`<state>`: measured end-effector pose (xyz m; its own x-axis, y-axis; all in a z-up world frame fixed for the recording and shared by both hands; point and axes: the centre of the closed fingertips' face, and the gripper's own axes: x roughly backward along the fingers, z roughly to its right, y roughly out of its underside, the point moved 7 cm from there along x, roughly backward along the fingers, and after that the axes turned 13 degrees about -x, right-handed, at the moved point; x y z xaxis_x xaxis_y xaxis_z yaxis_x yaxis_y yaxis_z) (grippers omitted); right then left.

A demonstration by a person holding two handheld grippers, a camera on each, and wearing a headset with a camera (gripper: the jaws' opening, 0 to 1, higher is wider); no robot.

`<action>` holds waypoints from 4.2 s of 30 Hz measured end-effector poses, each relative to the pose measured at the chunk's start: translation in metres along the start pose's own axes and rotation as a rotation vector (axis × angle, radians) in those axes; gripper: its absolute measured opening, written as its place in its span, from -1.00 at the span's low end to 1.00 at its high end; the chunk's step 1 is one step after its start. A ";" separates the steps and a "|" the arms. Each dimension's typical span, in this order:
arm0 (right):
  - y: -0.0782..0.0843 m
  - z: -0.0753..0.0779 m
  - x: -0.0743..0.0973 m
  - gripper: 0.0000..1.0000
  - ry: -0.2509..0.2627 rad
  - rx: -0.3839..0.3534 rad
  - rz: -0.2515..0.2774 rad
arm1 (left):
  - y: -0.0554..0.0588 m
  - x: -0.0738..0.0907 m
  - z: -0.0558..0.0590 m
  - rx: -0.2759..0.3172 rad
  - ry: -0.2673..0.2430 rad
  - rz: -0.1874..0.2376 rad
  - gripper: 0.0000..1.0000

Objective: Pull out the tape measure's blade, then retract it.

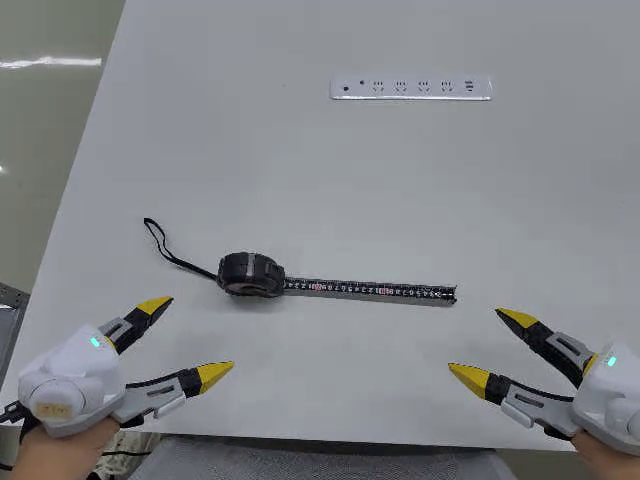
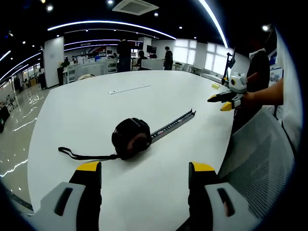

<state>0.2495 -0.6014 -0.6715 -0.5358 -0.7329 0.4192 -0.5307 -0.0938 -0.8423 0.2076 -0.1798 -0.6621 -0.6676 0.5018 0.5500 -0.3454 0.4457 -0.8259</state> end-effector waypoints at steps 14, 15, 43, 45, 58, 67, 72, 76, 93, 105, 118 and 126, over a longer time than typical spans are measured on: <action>0.002 -0.014 0.020 0.22 0.026 -0.021 0.045 | 0.007 0.017 0.006 0.038 -0.052 0.011 0.43; 0.003 -0.014 0.021 0.22 0.026 -0.020 0.045 | 0.008 0.018 0.006 0.038 -0.057 0.013 0.43; 0.011 -0.024 0.035 0.24 0.046 -0.054 0.071 | 0.013 0.036 0.010 0.067 -0.094 0.023 0.43; 0.011 -0.023 0.035 0.24 0.046 -0.055 0.072 | 0.013 0.036 0.010 0.070 -0.094 0.023 0.43; 0.007 -0.023 0.030 0.24 0.038 -0.043 0.072 | 0.011 0.027 0.012 0.089 -0.102 0.004 0.44; 0.004 -0.024 0.026 0.23 0.028 -0.039 0.072 | 0.008 0.017 0.015 0.130 -0.113 0.006 0.44; 0.003 -0.024 0.024 0.23 0.022 -0.038 0.071 | 0.002 0.014 0.014 0.136 -0.119 0.002 0.46; 0.001 -0.024 0.021 0.23 0.019 -0.035 0.075 | -0.002 0.013 0.011 0.139 -0.135 0.007 0.47; -0.007 -0.023 0.013 0.22 0.005 -0.027 0.082 | -0.011 0.002 0.007 0.170 -0.148 -0.006 0.50; -0.010 -0.020 0.006 0.22 0.000 -0.026 0.077 | -0.014 -0.011 0.008 0.173 -0.137 -0.040 0.52; -0.012 -0.016 0.001 0.21 0.000 -0.028 0.088 | -0.015 -0.032 0.017 0.202 -0.123 -0.059 0.57; -0.010 -0.013 -0.002 0.21 0.002 -0.036 0.088 | -0.010 -0.042 0.018 0.209 -0.116 -0.075 0.61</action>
<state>0.2473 -0.5897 -0.6597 -0.5823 -0.7362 0.3449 -0.5050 -0.0049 -0.8631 0.2273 -0.2186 -0.6790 -0.7022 0.3790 0.6027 -0.5176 0.3095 -0.7977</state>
